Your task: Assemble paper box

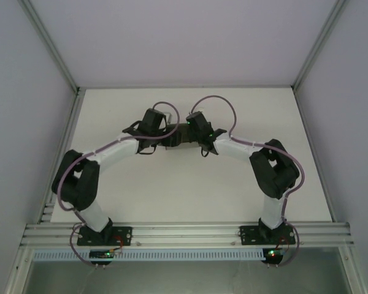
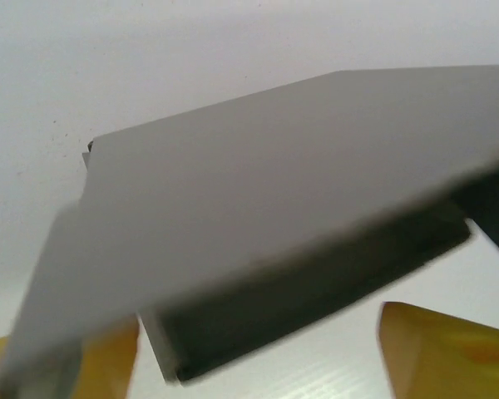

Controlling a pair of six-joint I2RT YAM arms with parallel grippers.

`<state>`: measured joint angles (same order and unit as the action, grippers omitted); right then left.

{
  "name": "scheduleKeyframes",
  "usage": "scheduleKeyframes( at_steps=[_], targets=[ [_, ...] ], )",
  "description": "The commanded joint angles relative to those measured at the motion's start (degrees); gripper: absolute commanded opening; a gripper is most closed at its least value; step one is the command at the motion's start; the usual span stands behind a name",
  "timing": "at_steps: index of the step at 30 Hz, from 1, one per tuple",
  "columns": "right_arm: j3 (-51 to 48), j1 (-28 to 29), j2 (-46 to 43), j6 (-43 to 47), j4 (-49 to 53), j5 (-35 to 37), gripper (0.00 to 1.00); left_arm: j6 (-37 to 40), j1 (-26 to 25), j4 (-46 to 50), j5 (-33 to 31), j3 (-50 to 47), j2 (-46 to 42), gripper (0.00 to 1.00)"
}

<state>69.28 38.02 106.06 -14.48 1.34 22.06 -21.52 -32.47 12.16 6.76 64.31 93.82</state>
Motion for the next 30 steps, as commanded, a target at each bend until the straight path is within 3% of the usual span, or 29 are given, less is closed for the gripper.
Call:
scheduleKeyframes(
  at_steps=[1, 5, 9, 13, 18, 22, 26, 30],
  targets=[
    [-2.9, -0.3, 1.2, 2.9, 1.6, 0.2, 0.0, 0.4, -0.7, 3.3, 0.6, 0.7, -6.1, 0.88],
    [-4.3, -0.5, 1.2, 3.0, -0.5, -0.9, 0.0, -0.2, -0.1, 6.6, -0.4, 1.8, -9.5, 0.99],
    [-5.9, -0.5, 0.7, 4.1, -2.1, -1.6, 0.0, -4.2, 3.6, 8.6, -0.9, 4.0, -10.2, 1.0],
    [-8.1, -0.4, 0.2, 5.8, -5.1, -2.6, 0.0, -7.3, 8.5, 9.0, 0.6, 7.4, -5.4, 1.0],
    [-10.0, 0.6, 0.5, 9.2, -8.5, -1.8, 0.02, -11.4, 13.4, 6.1, 9.4, 11.8, 3.8, 1.0],
    [-10.2, 1.1, 0.9, 9.2, -7.2, -0.1, 0.03, -13.7, 14.4, 5.7, 13.5, 12.9, 9.7, 1.0],
    [-10.8, 1.4, 0.6, 9.2, -7.6, -0.4, 0.06, -14.9, 14.5, 0.4, 20.6, 9.7, 11.5, 0.98],
    [-11.7, 2.1, 0.5, 9.1, -8.3, -1.1, 0.09, -16.1, 14.4, -3.2, 22.1, 6.3, 11.5, 0.95]
  ],
)
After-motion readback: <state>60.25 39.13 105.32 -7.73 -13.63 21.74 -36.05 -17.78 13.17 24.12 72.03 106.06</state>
